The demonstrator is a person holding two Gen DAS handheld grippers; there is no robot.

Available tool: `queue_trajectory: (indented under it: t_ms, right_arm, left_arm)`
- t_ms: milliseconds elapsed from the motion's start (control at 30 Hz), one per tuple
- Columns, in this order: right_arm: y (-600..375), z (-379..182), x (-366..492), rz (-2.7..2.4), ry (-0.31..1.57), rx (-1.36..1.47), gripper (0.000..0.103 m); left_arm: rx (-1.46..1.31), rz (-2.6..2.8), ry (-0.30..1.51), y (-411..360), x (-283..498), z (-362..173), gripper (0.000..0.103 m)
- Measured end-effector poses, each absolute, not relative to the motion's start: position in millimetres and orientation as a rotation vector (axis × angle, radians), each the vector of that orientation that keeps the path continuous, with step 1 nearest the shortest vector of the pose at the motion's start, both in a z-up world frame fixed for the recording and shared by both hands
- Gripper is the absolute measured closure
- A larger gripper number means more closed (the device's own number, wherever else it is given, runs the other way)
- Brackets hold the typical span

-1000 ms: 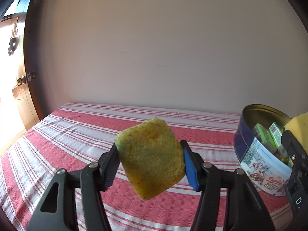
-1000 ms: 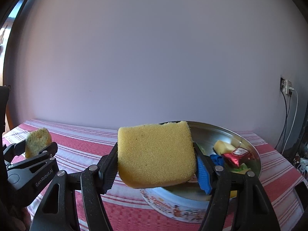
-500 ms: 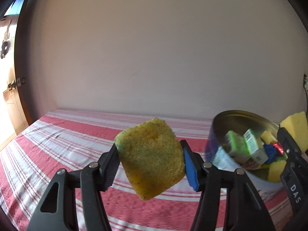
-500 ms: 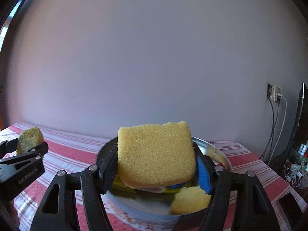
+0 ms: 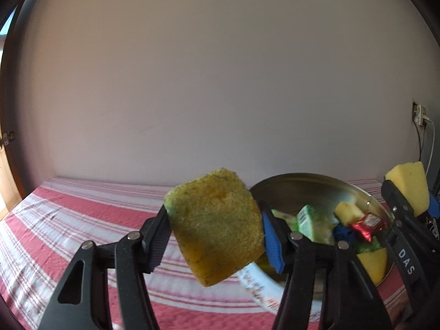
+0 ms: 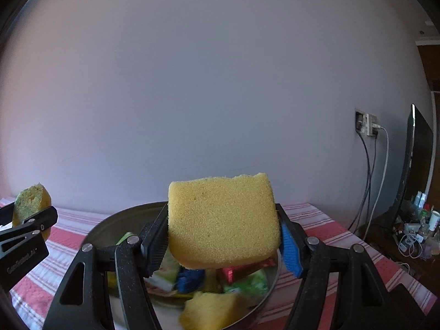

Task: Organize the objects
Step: 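Carry both sponges over the tin and release them inside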

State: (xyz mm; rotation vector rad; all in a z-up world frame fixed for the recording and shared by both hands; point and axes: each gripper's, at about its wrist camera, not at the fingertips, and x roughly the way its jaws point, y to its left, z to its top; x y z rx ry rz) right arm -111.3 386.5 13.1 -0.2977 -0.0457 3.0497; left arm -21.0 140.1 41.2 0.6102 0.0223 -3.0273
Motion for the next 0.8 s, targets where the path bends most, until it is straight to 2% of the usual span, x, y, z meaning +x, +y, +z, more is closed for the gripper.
queue_trajectory:
  t_ms: [567,800]
  right_arm:
    - [424.0,12.8,-153.9,3.004,-0.047,-0.343,0.032]
    - [427.4,8.5,-174.4,2.985,-0.047,-0.456,0.032]
  left_arm:
    - [0.675,-3.096,-0.021,195.9,-59.3,35.2,0.044]
    - [0.739,-3.098,-0.019,208.7,-76.1,23.9,0.044]
